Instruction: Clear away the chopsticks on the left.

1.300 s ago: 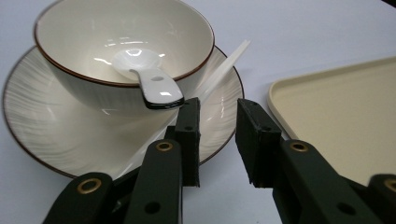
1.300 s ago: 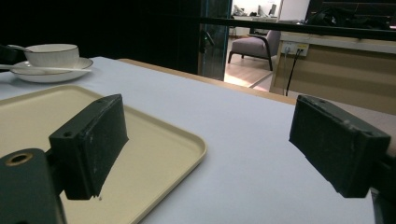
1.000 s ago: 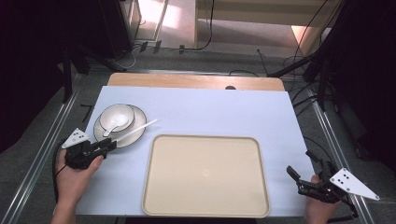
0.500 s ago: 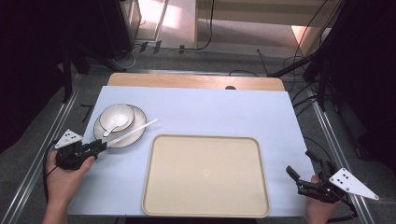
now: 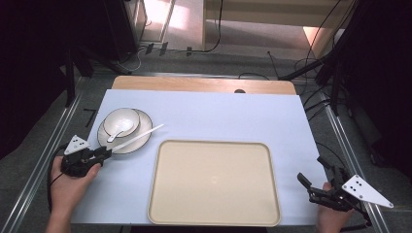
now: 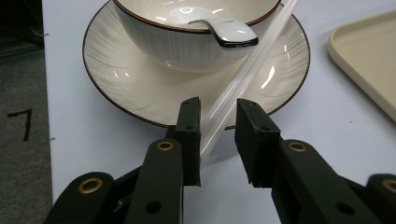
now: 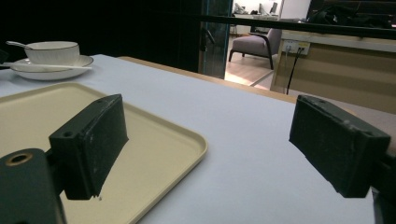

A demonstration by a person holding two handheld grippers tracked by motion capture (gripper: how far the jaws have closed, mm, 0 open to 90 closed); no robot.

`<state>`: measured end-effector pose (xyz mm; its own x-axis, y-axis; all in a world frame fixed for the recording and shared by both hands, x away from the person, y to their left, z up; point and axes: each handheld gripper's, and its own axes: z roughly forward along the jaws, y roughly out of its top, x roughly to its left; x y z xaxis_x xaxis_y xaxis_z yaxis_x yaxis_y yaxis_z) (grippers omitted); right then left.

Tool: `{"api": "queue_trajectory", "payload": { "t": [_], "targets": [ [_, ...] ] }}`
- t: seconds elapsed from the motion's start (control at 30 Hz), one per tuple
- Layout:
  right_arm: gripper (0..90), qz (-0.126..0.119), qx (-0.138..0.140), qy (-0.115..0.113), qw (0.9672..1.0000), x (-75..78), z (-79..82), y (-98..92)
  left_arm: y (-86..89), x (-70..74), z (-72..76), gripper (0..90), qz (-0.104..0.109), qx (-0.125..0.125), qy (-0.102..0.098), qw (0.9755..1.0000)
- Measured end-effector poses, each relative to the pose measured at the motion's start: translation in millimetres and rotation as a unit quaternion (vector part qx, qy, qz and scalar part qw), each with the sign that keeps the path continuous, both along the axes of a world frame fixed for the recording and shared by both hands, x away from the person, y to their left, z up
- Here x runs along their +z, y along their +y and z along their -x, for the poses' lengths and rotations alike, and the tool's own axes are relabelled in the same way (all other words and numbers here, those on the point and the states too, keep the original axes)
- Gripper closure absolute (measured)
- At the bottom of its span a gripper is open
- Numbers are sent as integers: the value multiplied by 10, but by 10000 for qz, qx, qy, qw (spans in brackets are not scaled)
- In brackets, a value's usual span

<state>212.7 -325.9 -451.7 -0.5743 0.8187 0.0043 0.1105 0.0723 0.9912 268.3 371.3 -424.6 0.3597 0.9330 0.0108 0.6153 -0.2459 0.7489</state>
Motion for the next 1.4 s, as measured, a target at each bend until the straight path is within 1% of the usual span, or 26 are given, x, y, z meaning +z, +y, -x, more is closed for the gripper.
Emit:
{"api": "queue_trajectory", "payload": {
  "t": [0.13,0.37,0.47,0.6,0.77,0.93,1.0,1.17,1.4],
  "targets": [
    [117,-15,-8,8,10000,-4,-1,-5,-9,-4,-11,706,74,-24,9,10000],
    [117,-10,-8,12,10000,-4,1,-4,-22,-4,-13,705,31,-60,1,10000],
    [117,-9,-14,13,10000,-4,2,-7,-3,-4,-12,698,14,23,-14,10000],
    [117,-19,-22,-1,10000,-3,3,-12,13,-9,-11,697,27,49,-13,10000],
    [117,-8,-10,12,10000,-4,1,-7,12,-10,-7,700,26,36,-5,10000],
    [117,-4,-22,-5,10000,-2,3,-11,9,14,11,706,31,-10,-56,10000],
    [117,-12,-26,-1,10000,-2,3,-13,3,27,19,721,42,-36,-68,10000],
    [118,-9,-14,13,10000,-3,2,-9,-4,10,8,734,-28,-77,33,10000],
    [117,-21,-27,10,10000,-5,4,-19,-12,4,6,718,-27,-106,51,9999]
  ]
}}
